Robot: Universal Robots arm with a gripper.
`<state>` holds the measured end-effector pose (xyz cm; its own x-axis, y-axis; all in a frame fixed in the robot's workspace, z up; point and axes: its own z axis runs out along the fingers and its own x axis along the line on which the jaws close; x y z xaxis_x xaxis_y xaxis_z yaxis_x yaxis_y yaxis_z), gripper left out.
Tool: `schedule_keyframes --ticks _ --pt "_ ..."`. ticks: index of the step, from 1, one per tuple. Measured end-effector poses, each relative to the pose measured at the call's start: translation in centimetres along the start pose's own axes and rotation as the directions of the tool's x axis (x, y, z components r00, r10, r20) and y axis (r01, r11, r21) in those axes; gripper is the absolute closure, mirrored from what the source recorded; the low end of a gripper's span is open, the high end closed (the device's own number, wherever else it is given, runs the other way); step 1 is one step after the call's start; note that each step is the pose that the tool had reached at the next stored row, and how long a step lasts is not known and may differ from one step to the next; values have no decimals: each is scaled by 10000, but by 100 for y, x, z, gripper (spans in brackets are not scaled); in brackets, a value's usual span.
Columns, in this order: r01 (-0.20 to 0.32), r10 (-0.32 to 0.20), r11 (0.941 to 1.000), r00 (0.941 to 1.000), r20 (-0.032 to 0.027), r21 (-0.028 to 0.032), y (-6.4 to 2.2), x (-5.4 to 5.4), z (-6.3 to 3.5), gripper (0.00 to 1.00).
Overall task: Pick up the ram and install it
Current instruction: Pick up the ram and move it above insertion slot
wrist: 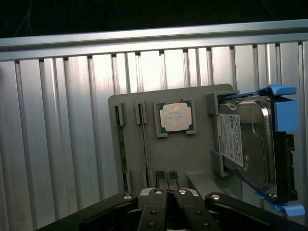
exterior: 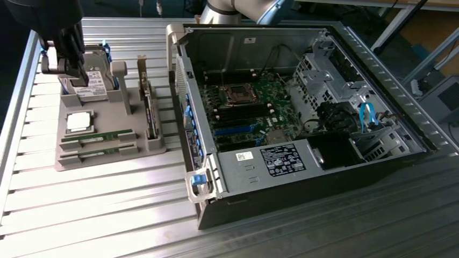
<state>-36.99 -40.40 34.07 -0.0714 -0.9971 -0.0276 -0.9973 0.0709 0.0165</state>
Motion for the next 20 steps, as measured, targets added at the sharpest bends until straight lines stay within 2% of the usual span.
schedule_keyframes --ticks 5,14,15,16,17,18,20 --pt "28 -28 10000 10000 -1 2 3 1 50 90" --pt "27 -27 10000 10000 1 5 3 3 53 90" --pt "28 -28 10000 10000 1 5 3 11 52 89" --pt "28 -28 10000 10000 0 4 2 12 52 83" --pt "28 -28 10000 10000 0 4 2 12 51 83" --pt "28 -28 10000 10000 -1 3 2 12 51 76" --pt "28 -28 10000 10000 0 4 2 13 51 76"
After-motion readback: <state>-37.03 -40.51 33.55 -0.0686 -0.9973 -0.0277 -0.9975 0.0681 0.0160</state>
